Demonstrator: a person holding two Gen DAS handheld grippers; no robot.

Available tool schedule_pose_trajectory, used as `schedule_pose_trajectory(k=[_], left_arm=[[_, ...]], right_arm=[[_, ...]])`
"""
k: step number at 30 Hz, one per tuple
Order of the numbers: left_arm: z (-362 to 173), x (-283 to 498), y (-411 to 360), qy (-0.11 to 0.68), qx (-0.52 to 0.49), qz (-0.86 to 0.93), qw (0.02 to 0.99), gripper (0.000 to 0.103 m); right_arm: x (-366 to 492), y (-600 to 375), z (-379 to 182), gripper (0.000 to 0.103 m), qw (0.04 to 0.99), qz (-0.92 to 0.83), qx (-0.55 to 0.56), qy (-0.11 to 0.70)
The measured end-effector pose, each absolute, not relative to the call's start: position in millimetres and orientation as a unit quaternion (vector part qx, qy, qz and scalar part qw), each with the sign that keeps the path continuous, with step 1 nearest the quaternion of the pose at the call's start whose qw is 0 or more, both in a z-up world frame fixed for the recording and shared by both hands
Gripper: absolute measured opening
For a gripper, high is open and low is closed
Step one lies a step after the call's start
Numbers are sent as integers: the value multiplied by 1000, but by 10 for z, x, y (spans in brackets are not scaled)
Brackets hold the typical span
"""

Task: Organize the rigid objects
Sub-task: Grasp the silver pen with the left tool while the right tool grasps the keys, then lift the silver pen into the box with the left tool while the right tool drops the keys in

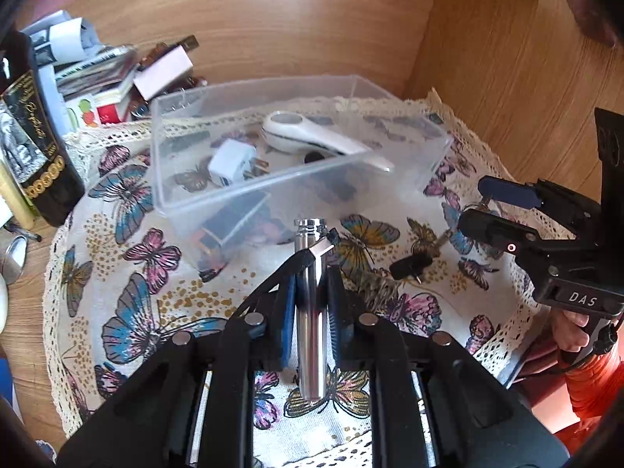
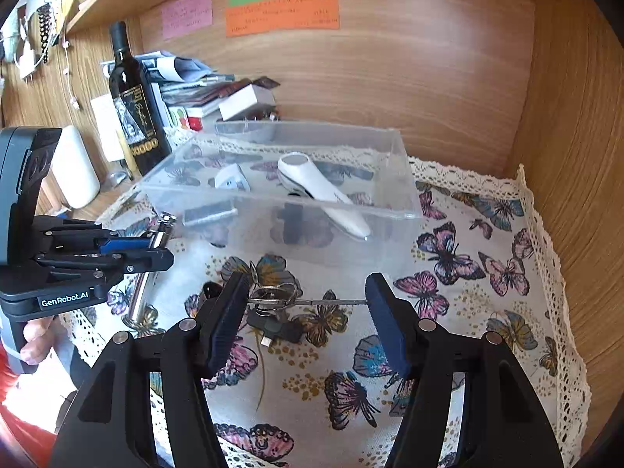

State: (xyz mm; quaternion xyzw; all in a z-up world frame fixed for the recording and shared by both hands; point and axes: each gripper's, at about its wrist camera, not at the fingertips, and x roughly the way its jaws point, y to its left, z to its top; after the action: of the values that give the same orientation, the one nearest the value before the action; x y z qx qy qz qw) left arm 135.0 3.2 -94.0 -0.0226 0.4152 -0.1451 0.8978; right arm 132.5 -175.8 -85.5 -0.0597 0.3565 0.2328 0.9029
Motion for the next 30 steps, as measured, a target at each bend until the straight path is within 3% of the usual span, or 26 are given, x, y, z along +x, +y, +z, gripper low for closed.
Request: schedule_pose_trajectory(k=[30], left_arm=[[65,1323,538,262,-82,-105,956,15]], right_arm=[[1566,-1730,-35,59,942,228,-22,244]])
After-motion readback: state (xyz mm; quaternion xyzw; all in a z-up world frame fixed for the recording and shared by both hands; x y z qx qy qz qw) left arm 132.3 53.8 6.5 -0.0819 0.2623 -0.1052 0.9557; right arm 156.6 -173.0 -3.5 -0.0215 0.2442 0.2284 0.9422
